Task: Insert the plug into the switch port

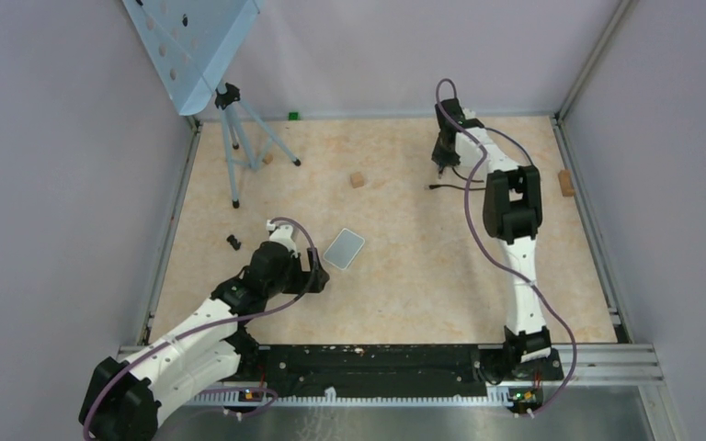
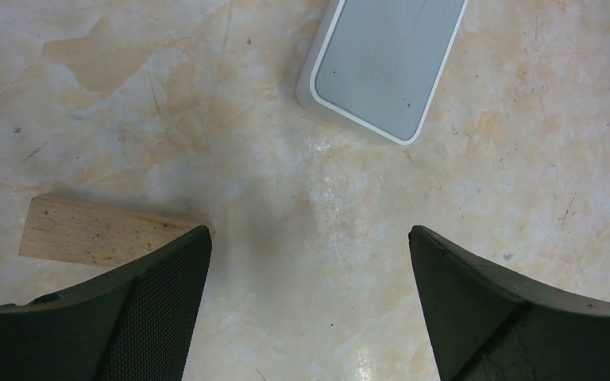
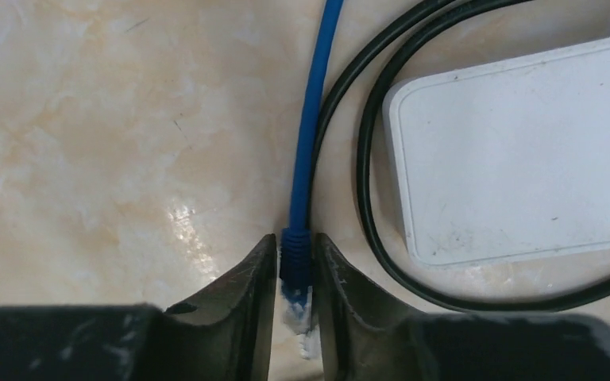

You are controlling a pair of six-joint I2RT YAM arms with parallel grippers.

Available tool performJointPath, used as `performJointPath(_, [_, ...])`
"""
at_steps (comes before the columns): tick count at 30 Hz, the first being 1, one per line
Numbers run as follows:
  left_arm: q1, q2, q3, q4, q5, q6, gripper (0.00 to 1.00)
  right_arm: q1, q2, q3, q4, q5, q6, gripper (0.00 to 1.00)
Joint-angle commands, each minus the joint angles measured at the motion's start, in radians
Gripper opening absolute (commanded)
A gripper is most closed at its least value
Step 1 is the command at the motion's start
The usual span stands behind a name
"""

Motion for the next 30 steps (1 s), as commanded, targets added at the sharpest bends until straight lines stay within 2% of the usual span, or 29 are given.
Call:
performJointPath(1, [-0.004, 0.008, 0.0, 0.044, -0.004, 0.007, 0.99, -0.002, 0.046, 0.014, -0.045, -0.025, -0.045, 0.16])
performJointPath(6, [-0.004, 0.008, -0.006, 0.052, -0.018, 0.002, 0.99, 0.018, -0.09, -0.22, 0.111, -0.126, -0.109, 0.0])
performJointPath(14, [-0.004, -0.01, -0.017, 0.054, -0.044, -0.01, 0.99, 0.138, -0.503, -0.657, 0.349, -0.268, -0.293, 0.0])
performJointPath(18, [-0.004, -0.012, -0.02, 0.057, -0.046, -0.01, 0.99, 0.185, -0.712, -0.807, 0.373, -0.246, -0.314, 0.0])
performJointPath(23, [-0.005, 0.006, -0.016, 0.059, -0.042, -0.007, 0.99, 0.186, -0.974, -0.931, 0.364, -0.199, -0.276, 0.0])
performJointPath(28, [-0.004, 0.019, -0.011, 0.06, -0.04, -0.006, 0.99, 0.186, -1.132, -0.993, 0.306, -0.234, -0.258, 0.0])
performJointPath(30, [-0.004, 0.02, -0.011, 0.059, -0.036, -0.004, 0.99, 0.187, -1.177, -1.007, 0.278, -0.31, -0.264, 0.0])
